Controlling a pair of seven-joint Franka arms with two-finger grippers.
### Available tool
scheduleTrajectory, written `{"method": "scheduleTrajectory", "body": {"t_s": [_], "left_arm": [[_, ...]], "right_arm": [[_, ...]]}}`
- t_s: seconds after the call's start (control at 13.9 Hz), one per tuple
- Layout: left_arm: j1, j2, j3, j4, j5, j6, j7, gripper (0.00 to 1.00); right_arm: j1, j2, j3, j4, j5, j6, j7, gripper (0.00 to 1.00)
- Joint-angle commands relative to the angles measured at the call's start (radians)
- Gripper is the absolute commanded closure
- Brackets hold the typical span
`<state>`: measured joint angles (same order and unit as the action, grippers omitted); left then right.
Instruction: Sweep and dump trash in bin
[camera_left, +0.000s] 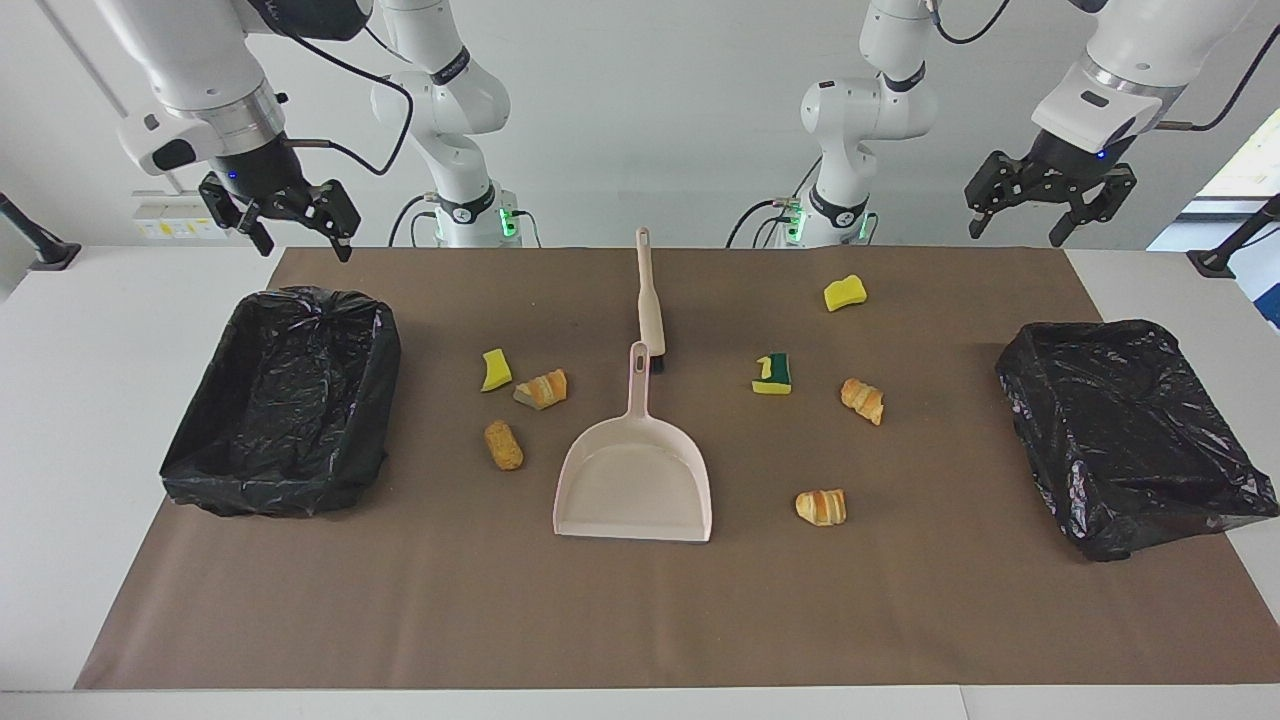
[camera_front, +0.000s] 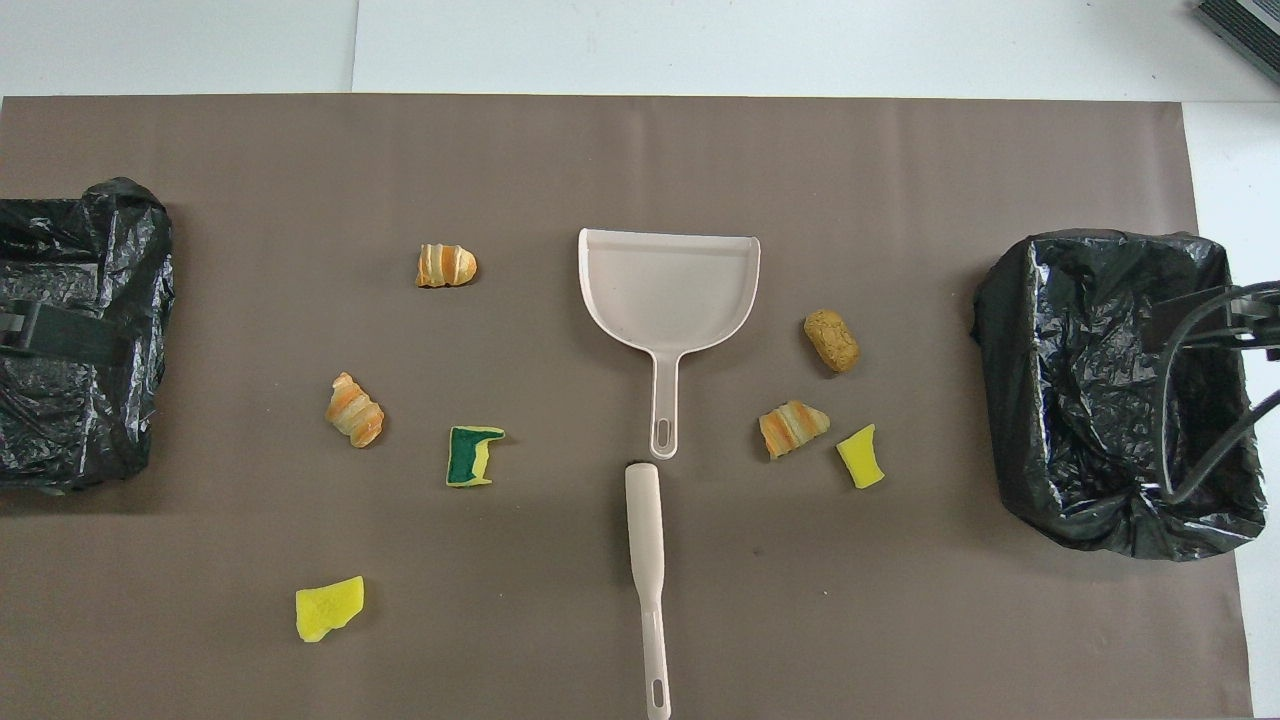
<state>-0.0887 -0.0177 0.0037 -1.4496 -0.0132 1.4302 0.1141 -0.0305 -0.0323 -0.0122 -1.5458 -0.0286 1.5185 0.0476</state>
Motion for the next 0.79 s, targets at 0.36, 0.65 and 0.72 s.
{"method": "scheduleTrajectory", "body": {"t_s": [0.36, 0.65, 0.72], "left_arm": [[-0.005, -0.010, 0.004, 0.005, -0.002, -0.023, -0.001, 0.00], [-0.006, -0.025, -0.002, -0.017, -0.002, -0.033, -0.005, 0.00], [-0.008, -0.037, -0.005, -0.035, -0.002, -0.030, -0.007, 0.00]], "right_arm": [[-0.019, -0.034, 0.011, -0.037, 0.002, 0.011, -0.023, 0.00], [-0.019, -0.040, 0.011, -0.046, 0.002, 0.006, -0.023, 0.00], [-0.019, -0.040, 0.011, -0.046, 0.002, 0.008, -0.023, 0.00]]}}
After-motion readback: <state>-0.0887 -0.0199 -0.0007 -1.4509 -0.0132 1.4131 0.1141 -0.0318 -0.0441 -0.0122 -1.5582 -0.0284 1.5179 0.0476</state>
